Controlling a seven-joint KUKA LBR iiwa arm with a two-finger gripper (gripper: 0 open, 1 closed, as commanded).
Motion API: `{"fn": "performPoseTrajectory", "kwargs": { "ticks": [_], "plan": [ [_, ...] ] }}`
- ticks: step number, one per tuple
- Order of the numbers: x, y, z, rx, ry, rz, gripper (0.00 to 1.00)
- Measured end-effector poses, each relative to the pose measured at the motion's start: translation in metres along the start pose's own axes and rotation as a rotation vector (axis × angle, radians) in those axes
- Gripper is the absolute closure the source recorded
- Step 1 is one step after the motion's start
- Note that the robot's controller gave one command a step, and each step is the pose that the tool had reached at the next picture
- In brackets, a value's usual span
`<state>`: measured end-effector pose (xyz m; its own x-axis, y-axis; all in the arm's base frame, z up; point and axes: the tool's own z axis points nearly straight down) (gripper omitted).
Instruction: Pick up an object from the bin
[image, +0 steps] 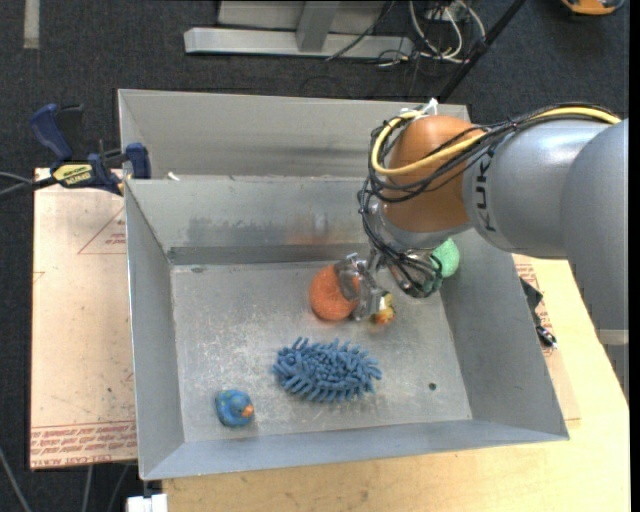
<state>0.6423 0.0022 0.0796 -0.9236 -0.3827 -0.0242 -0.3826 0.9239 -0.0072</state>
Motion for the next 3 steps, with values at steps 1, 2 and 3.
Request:
{"fn": "performPoseTrajectory", "kwargs": {
  "ticks": [1,2,3],
  "plan": [
    [0.0000,0.0001,0.0000,0.000,0.000,0.000,1.00],
    [0.0000,0.0001,0.0000,0.000,0.000,0.000,1.00],
    [0.0000,0.0001,0.0000,0.000,0.000,-0.001,1.00]
  ]
}}
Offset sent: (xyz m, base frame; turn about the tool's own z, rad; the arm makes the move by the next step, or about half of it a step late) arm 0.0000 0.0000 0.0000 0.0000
